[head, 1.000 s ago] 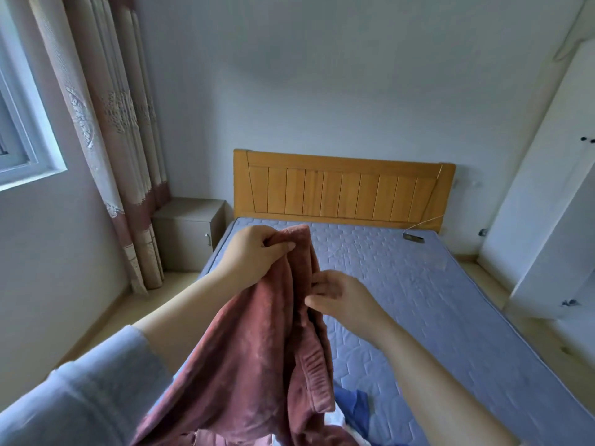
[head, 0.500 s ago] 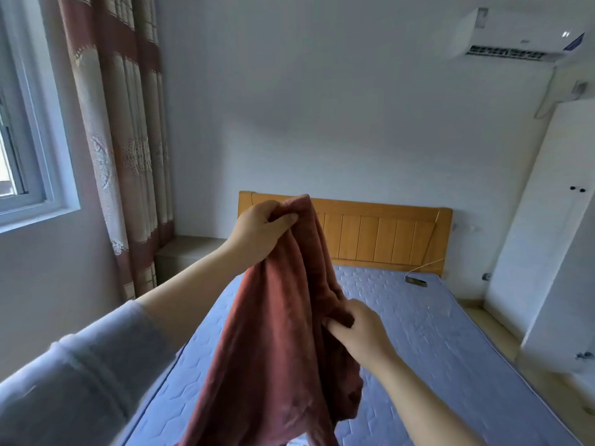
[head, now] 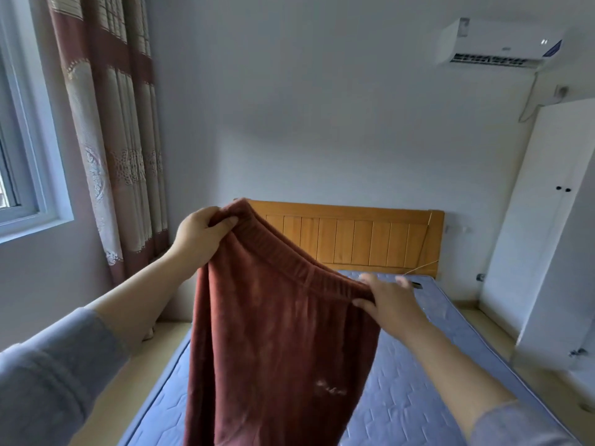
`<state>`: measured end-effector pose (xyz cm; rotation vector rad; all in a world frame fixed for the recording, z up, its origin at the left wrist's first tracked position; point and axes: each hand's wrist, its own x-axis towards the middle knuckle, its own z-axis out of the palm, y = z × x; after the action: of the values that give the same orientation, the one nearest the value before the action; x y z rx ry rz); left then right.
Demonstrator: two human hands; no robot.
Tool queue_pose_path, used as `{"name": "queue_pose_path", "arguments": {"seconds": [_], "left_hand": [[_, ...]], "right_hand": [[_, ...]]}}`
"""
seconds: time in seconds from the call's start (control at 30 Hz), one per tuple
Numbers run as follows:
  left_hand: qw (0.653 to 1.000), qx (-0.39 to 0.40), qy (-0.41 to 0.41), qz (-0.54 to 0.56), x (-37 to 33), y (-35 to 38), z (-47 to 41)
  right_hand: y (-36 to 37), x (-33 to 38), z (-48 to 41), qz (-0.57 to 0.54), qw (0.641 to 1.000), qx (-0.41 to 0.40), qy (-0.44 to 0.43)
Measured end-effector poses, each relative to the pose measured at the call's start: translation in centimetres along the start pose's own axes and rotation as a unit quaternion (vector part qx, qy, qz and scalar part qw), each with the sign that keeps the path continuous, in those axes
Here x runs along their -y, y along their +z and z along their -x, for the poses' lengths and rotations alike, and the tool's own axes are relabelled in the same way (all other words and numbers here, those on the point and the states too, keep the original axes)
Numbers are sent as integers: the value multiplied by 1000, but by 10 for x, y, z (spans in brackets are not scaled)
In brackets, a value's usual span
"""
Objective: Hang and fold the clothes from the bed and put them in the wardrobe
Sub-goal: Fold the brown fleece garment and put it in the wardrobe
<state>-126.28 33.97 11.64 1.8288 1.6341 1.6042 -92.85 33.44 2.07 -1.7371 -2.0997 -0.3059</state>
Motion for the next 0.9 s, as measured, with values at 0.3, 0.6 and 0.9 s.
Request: {"name": "queue_pose_path", "arguments": {"seconds": [0.3,0.6,0.9], "left_hand": [[999,-15,3,44,-2,-10,-9],[996,72,50,25,-19,13,-3],[987,142,62,42,-24,16,0]], "right_hand": [[-71,-29,-57,178,979,-95,-33],[-38,-1,-30,-73,996,56,-18],[-22,83,-33,-462,881,79,-68]]}}
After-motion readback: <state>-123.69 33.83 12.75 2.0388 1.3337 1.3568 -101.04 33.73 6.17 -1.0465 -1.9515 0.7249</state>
